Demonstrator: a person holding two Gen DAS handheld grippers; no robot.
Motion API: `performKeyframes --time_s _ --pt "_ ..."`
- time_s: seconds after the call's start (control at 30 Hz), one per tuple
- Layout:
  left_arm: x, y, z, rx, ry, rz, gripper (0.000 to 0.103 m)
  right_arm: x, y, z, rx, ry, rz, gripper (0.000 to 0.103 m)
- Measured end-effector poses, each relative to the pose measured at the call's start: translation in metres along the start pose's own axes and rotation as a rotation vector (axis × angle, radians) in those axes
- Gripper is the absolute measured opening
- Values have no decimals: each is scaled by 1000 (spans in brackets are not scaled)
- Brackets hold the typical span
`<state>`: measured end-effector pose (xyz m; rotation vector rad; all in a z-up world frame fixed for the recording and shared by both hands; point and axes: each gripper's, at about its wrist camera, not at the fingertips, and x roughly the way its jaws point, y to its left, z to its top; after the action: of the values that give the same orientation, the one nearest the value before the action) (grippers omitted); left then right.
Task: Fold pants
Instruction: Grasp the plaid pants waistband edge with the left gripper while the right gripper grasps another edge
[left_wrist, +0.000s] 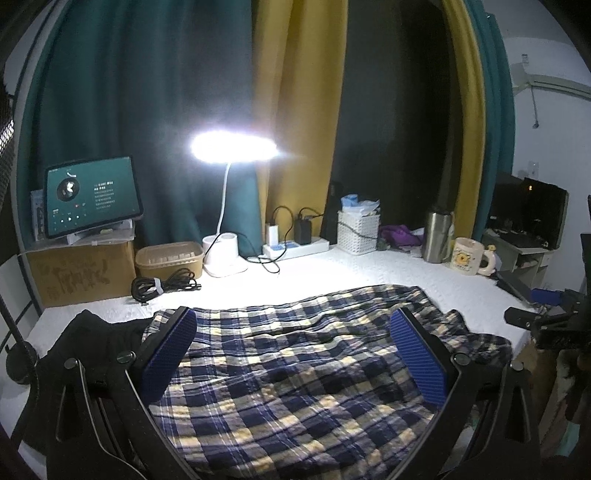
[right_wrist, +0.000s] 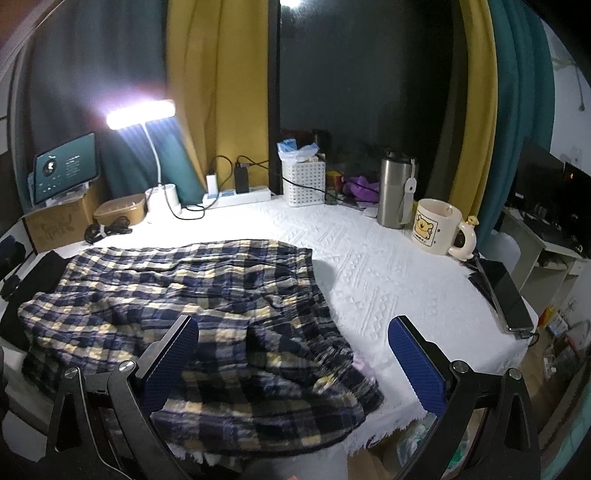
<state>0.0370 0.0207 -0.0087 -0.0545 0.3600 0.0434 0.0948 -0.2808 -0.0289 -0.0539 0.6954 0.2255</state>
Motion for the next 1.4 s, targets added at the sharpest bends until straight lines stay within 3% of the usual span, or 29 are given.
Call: performKeyframes --time_s 0.47,0.8,1.0,1.03,1.17,1.23,1.3,1.4 --pt "73 32 23 17 122 75 103 79 -22 53 0 37 23 103" --pt "152 114 9 -48 324 179 103 149 -38 79 -9 87 43 102" --pt "186 155 -6 -80 438 212 102 192 -46 88 -1 137 102 94" --pt "190 159 -7 -84 451 208 102 201 -47 87 -2 157 117 87" --pt "216 179 -19 -126 552 165 84 239 -49 85 17 237 189 67" --pt "221 183 -24 -119 574 174 76 252 -45 84 3 265 225 66" --pt "220 182 -26 -102 573 170 74 259 -40 82 -15 284 257 66" --pt "217 180 -27 -89 564 185 57 272 -30 76 -42 322 288 66"
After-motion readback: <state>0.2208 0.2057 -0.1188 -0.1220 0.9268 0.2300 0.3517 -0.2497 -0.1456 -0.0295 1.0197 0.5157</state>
